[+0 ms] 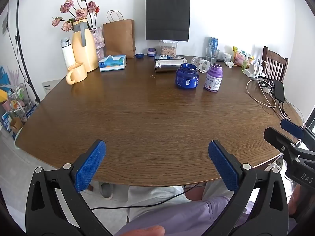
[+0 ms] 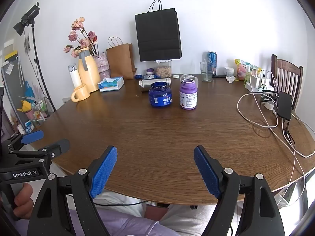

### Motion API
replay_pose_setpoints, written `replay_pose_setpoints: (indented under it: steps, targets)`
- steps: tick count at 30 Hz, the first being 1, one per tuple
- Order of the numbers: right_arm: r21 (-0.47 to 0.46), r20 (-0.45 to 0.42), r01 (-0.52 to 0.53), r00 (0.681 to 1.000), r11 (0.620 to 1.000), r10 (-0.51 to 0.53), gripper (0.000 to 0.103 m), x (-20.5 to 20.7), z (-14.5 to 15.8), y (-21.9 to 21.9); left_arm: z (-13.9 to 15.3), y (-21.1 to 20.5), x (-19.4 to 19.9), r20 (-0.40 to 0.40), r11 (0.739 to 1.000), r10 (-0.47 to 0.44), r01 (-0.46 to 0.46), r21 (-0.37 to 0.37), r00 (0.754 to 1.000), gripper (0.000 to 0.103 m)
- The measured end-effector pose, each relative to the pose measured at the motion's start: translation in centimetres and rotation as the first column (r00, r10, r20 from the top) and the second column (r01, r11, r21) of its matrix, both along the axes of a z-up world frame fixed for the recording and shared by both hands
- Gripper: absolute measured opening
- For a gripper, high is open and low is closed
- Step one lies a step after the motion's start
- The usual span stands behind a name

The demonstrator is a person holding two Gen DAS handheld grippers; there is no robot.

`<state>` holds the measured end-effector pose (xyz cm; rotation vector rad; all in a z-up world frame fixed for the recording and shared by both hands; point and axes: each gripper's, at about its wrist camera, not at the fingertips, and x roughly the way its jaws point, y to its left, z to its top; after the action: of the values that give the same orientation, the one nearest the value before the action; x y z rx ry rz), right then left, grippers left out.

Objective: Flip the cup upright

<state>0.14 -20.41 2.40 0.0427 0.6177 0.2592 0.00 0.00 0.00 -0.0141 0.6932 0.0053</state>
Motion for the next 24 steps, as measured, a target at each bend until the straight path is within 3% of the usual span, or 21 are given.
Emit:
replay_pose_setpoints:
  steps: [24]
  targets:
    - [0.001, -0.003, 0.001, 1.000, 1.000, -0.001, 0.084, 0.25, -0.26, -0.16, 0.00, -0.02, 0.01, -0.003, 1.000, 0.000, 0.000, 0.001, 1.000, 0.103]
